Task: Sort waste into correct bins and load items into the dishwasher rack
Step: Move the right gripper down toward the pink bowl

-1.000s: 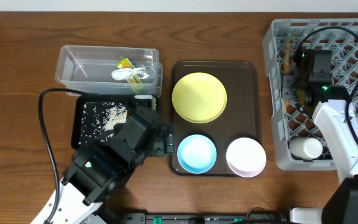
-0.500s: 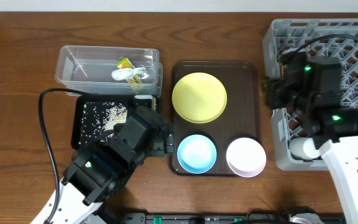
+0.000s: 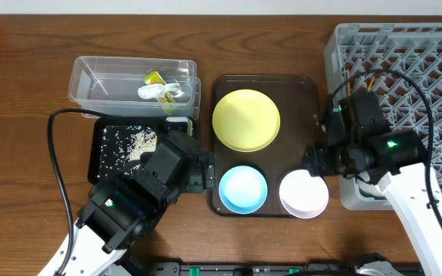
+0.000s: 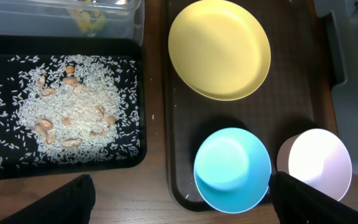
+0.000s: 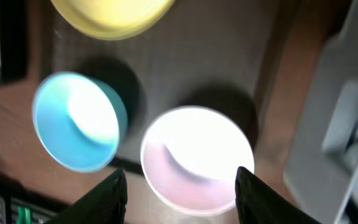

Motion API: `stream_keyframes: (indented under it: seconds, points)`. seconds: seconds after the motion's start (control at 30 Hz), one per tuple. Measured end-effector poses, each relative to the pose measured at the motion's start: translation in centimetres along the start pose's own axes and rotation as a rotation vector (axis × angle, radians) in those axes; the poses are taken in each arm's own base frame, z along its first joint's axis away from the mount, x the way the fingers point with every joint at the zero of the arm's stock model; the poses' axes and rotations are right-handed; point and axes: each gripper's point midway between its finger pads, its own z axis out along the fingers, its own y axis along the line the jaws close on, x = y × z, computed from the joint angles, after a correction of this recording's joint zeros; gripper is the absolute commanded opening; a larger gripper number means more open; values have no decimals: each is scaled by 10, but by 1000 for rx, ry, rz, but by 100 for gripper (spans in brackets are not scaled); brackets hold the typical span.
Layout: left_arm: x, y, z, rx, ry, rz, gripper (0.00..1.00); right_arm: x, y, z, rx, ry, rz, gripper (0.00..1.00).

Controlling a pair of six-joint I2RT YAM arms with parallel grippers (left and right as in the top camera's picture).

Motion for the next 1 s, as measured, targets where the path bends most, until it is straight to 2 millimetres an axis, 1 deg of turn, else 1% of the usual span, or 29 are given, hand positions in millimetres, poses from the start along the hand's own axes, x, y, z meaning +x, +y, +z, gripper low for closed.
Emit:
stream_keyframes:
  seconds: [0.07, 0.13, 0.23, 0.27, 0.33, 0.4, 0.47, 0.53, 0.7, 0.73, 0.83, 0.93, 1.0]
  points:
    - [0, 0, 0, 0, 0, 0, 91, 9, -4, 9, 17, 27, 6, 53]
    - [0, 0, 0, 0, -1, 0, 91, 19, -12, 23, 53, 52, 21, 54]
    - [0, 0, 0, 0, 0, 0, 91, 27, -31, 43, 139, 47, 57, 53]
    - [0, 0, 0, 0, 0, 0, 91, 27, -37, 49, 166, 34, 68, 52]
    - [0, 0, 0, 0, -1, 0, 91, 26, -48, 60, 210, 1, 82, 45]
    - [0, 0, 0, 0, -1, 0, 91, 25, -55, 68, 233, -24, 91, 36]
    - [0, 0, 0, 0, 0, 0, 91, 27, -60, 76, 247, -36, 103, 34]
    - [0, 0, 0, 0, 0, 0, 91, 38, -66, 84, 264, -19, 111, 34]
    - [0, 0, 0, 0, 0, 0, 91, 56, -70, 94, 269, 22, 130, 29]
    - [0, 0, 0, 0, 0, 0, 91, 57, -70, 95, 265, 24, 133, 28]
    - [0, 0, 0, 0, 0, 0, 91, 58, -66, 97, 238, 32, 139, 17]
    - [0, 0, 0, 0, 0, 0, 91, 59, -63, 98, 221, 33, 156, 11]
    - [0, 0, 0, 0, 0, 0, 91, 59, -62, 100, 215, 30, 172, 10]
